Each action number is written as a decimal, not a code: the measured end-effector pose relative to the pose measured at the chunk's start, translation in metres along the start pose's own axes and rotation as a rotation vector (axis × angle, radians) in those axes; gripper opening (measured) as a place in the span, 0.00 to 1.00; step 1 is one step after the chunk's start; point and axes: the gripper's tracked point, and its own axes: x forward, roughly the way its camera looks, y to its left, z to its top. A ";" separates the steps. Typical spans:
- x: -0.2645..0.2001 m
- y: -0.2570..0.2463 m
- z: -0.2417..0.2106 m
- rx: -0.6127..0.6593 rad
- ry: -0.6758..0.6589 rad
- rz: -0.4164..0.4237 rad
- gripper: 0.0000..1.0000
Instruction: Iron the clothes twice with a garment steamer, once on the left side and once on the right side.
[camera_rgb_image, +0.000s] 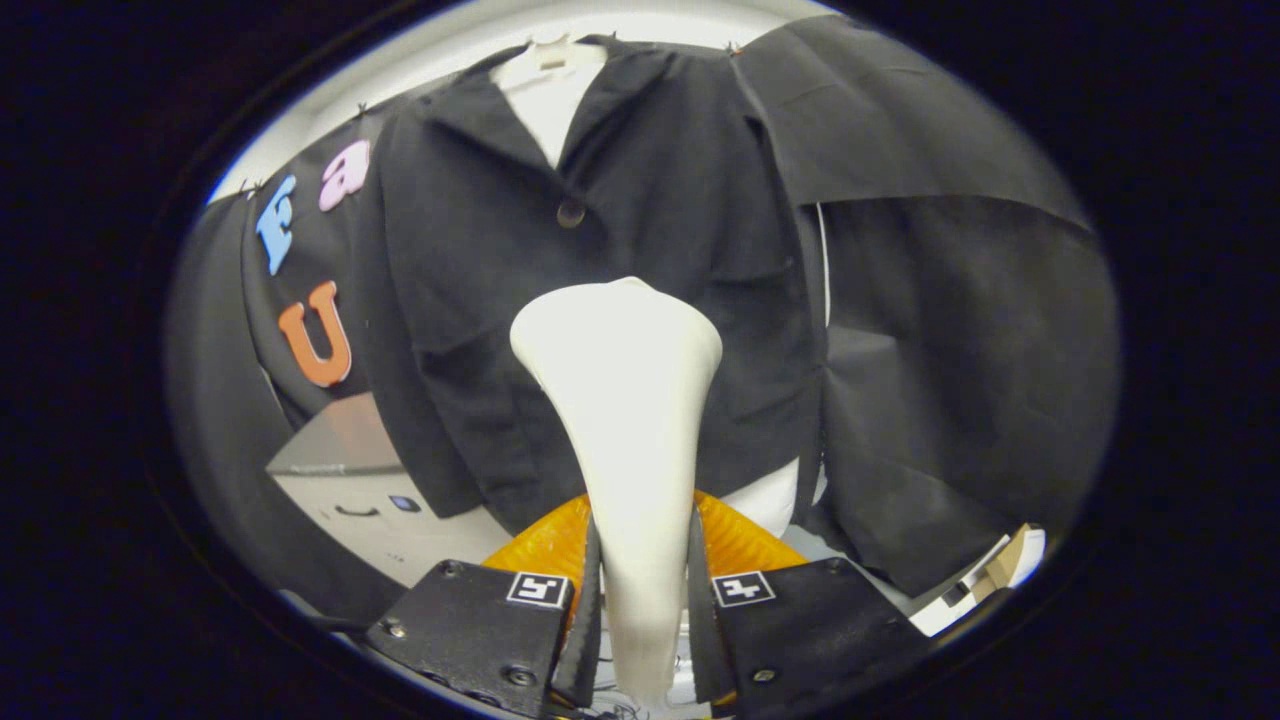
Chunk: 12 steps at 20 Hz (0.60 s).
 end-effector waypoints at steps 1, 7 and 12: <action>-0.007 -0.004 0.020 0.003 -0.031 0.003 0.39; -0.029 -0.026 0.125 0.014 -0.174 0.007 0.39; -0.027 -0.023 0.203 0.012 -0.257 0.050 0.39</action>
